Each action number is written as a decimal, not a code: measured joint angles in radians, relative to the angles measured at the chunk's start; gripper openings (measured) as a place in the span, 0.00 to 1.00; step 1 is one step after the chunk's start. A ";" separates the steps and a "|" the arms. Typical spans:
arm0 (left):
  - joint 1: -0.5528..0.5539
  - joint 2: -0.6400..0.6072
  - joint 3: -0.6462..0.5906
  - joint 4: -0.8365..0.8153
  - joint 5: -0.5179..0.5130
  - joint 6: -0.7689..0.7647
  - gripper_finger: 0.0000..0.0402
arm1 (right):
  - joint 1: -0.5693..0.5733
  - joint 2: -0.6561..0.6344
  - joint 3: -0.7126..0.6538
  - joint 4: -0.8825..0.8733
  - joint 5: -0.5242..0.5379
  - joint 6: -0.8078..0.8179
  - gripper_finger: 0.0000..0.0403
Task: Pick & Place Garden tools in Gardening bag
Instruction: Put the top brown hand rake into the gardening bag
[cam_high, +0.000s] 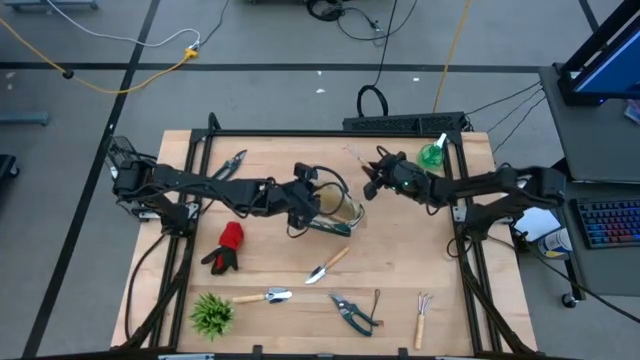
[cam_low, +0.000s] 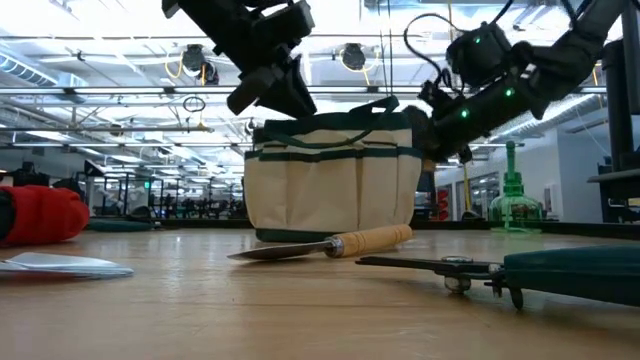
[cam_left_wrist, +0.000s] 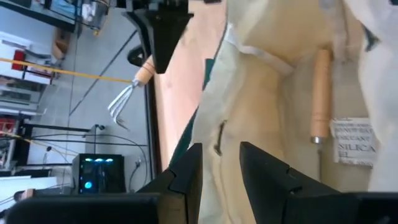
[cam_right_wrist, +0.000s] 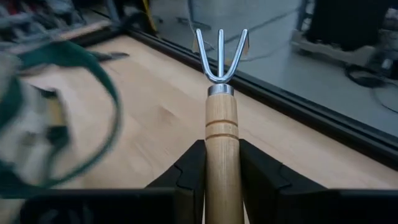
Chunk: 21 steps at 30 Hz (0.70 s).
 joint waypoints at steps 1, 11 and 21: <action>0.000 0.000 0.000 0.014 -0.002 0.000 0.28 | 0.004 -0.010 0.000 0.003 -0.017 0.000 0.16; 0.002 0.000 0.000 0.178 -0.011 0.106 0.28 | 0.050 -0.042 0.000 0.045 -0.143 0.027 0.16; 0.063 0.000 0.000 0.246 -0.012 0.131 0.28 | 0.095 -0.043 0.000 0.153 -0.262 0.030 0.18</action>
